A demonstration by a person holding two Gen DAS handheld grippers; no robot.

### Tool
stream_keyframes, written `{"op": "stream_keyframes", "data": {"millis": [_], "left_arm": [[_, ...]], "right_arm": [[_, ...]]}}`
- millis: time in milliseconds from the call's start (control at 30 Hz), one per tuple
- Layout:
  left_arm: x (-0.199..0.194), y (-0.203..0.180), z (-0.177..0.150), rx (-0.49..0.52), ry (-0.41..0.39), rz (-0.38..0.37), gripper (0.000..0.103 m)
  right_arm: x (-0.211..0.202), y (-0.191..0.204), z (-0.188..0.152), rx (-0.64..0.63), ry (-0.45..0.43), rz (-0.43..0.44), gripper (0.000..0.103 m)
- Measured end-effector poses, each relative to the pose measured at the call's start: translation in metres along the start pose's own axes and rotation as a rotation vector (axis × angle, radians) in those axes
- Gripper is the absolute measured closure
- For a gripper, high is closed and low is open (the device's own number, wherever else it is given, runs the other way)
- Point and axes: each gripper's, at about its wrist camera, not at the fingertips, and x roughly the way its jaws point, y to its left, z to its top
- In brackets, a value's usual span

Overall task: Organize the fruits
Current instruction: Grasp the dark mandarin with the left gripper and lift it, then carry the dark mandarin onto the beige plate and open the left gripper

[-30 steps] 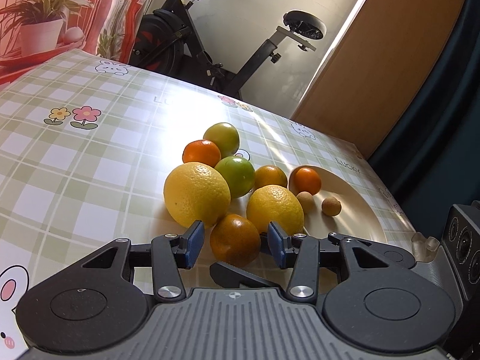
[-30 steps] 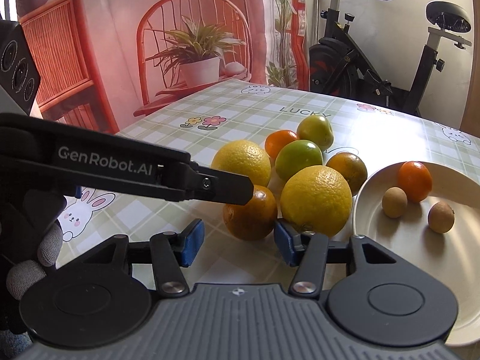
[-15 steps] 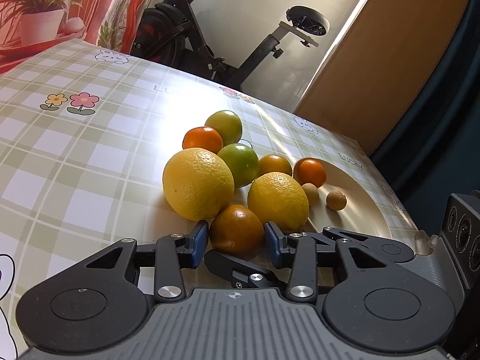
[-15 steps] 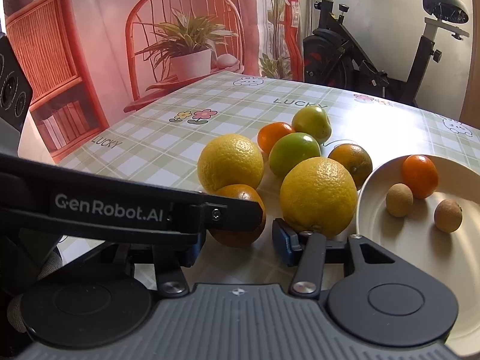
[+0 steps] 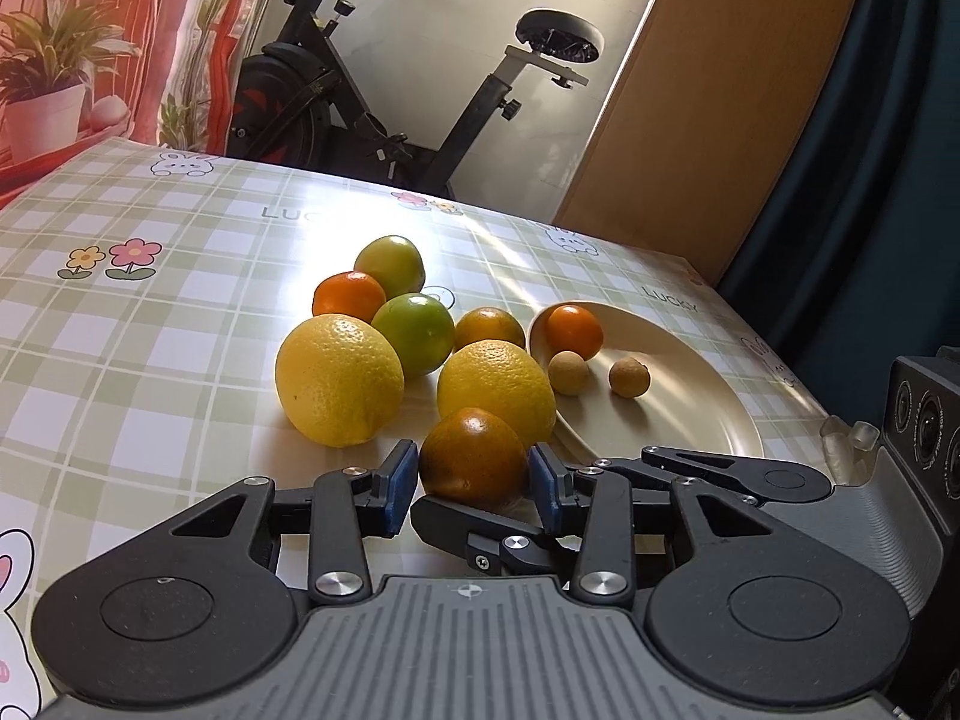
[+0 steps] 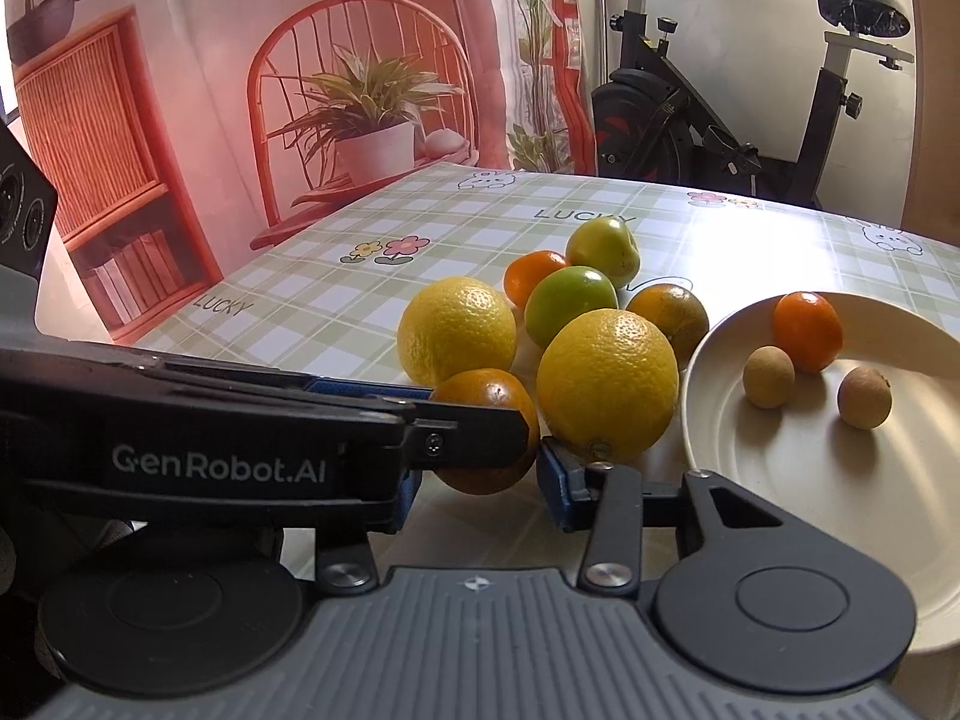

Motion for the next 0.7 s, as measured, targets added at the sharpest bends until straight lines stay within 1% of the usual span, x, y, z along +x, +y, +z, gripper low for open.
{"op": "stream_keyframes", "data": {"millis": [100, 333, 533, 700], "left_arm": [[-0.004, -0.01, 0.002, 0.037, -0.013, 0.011, 0.06], [-0.014, -0.028, 0.005, 0.086, -0.041, 0.017, 0.06], [-0.007, -0.045, 0.012, 0.127, -0.026, -0.005, 0.06], [0.007, -0.059, 0.02, 0.167, -0.006, -0.024, 0.06]], "right_arm": [[-0.01, -0.001, -0.001, 0.014, -0.026, 0.002, 0.058], [-0.027, -0.003, 0.0, 0.029, -0.079, -0.003, 0.058], [-0.041, -0.011, -0.001, 0.057, -0.12, -0.014, 0.058], [-0.051, -0.024, -0.002, 0.101, -0.146, -0.057, 0.058]]}}
